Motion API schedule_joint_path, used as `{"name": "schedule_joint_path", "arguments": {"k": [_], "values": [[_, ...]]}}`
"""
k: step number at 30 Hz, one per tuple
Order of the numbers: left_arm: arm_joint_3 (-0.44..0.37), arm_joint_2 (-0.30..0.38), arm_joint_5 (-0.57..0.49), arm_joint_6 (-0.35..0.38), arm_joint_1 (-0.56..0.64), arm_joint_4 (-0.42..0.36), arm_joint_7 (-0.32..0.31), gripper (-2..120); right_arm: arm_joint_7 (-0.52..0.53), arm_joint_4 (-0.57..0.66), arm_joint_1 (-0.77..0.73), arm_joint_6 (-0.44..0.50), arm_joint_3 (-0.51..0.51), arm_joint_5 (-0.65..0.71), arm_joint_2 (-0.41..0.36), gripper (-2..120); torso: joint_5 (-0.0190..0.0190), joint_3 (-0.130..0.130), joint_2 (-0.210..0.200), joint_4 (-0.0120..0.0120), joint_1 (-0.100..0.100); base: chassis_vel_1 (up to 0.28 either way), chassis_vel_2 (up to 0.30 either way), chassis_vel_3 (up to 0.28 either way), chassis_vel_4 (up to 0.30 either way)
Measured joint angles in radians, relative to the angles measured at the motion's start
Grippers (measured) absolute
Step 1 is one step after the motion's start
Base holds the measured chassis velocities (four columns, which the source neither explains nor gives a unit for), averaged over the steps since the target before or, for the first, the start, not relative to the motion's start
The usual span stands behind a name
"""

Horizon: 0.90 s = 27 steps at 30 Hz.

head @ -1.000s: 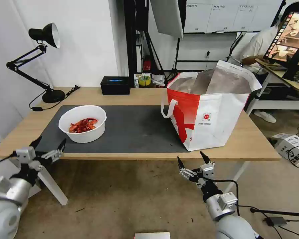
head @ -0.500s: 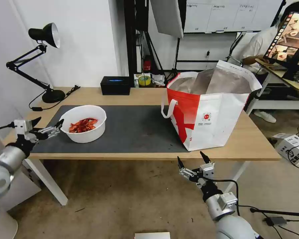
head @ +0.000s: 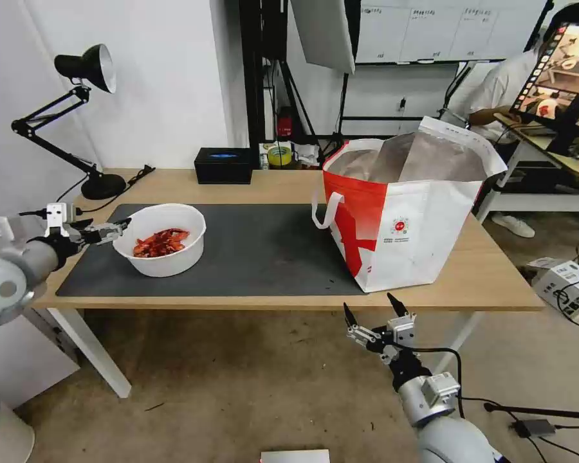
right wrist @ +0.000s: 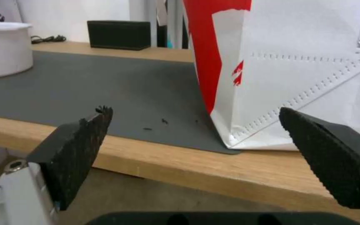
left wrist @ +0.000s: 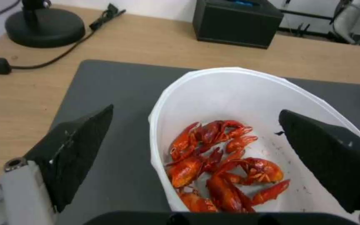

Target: Pick up the trash from the table and place it into the takeout bag.

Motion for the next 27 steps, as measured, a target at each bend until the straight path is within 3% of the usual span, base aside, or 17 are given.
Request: {"name": "schedule_joint_path", "arguments": {"k": [3, 5, 16, 21, 25, 27], "values": [[0.060, 0.004, -0.010, 0.062, -0.071, 0.027, -0.012, 100, 0.000, 0.000, 0.000, 0.000, 0.000, 0.000, 0.000, 100, -0.0001, 0.000, 0.000, 0.0001, 0.000, 0.000, 0.000, 0.000, 0.000], [0.190, -0.020, -0.128, 0.200, -0.226, 0.082, -0.208, 100, 0.000, 0.000, 0.000, 0.000, 0.000, 0.000, 0.000, 100, -0.0001, 0.000, 0.000, -0.0001, 0.000, 0.000, 0.000, 0.000, 0.000], [0.311, -0.069, -0.248, 0.288, -0.367, 0.160, -0.365, 100, 0.000, 0.000, 0.000, 0.000, 0.000, 0.000, 0.000, 100, 0.0000, 0.000, 0.000, 0.0001, 0.000, 0.000, 0.000, 0.000, 0.000], [0.327, -0.081, -0.279, 0.296, -0.396, 0.171, -0.413, 100, 0.000, 0.000, 0.000, 0.000, 0.000, 0.000, 0.000, 100, -0.0001, 0.000, 0.000, 0.0001, 0.000, 0.000, 0.000, 0.000, 0.000], [0.373, -0.103, -0.311, 0.298, -0.450, 0.204, -0.528, 100, 0.000, 0.000, 0.000, 0.000, 0.000, 0.000, 0.000, 100, -0.0001, 0.000, 0.000, -0.0001, 0.000, 0.000, 0.000, 0.000, 0.000], [0.383, -0.105, -0.311, 0.298, -0.455, 0.210, -0.540, 100, 0.000, 0.000, 0.000, 0.000, 0.000, 0.000, 0.000, 100, 0.0000, 0.000, 0.000, 0.0000, 0.000, 0.000, 0.000, 0.000, 0.000]]}}
